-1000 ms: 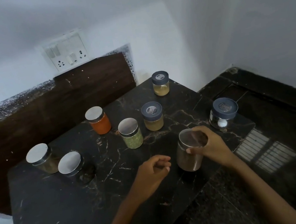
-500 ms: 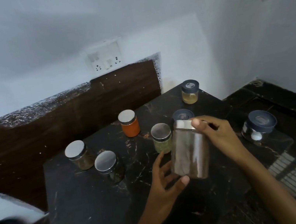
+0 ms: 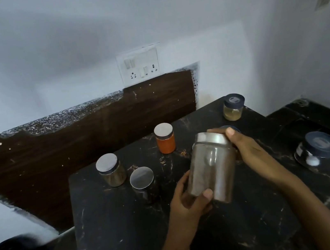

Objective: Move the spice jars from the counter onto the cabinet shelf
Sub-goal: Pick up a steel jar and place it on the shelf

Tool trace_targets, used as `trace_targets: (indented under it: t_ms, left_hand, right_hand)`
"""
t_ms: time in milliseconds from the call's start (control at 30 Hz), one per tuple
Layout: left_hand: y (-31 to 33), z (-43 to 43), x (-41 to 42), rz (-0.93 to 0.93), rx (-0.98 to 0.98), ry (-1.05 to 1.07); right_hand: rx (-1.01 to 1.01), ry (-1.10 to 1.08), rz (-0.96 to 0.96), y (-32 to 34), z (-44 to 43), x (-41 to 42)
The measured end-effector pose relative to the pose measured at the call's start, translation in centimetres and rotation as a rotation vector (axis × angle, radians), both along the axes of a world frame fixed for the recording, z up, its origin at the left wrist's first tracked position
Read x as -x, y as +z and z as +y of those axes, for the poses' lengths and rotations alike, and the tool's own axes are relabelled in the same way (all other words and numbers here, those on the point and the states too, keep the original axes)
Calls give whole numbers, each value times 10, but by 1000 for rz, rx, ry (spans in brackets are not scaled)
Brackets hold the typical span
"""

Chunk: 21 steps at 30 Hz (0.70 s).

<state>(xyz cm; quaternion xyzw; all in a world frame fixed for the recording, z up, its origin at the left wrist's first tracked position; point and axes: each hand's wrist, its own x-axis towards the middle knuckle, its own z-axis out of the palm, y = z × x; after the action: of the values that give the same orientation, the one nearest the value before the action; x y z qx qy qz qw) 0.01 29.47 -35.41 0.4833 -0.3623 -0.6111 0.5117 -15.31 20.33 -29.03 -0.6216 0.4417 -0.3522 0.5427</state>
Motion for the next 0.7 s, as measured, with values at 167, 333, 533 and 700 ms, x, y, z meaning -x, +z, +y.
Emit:
trace_targets:
  t_ms: [167,333,533,700]
  left_hand:
    - [3,-3,-1,249,-137,-64]
    - [8,-2,8,199,-90,-71]
    - [8,-1,10,215,-69,-84]
    - [4,2,10,437,-129,-165]
  right_hand:
    - [-81,35,-271,6,5,3]
    - [10,-129,-189,4,7,-7]
    - [-87,-168,-94,7,4,-9]
    - [-76,-47,-265,13,11,-5]
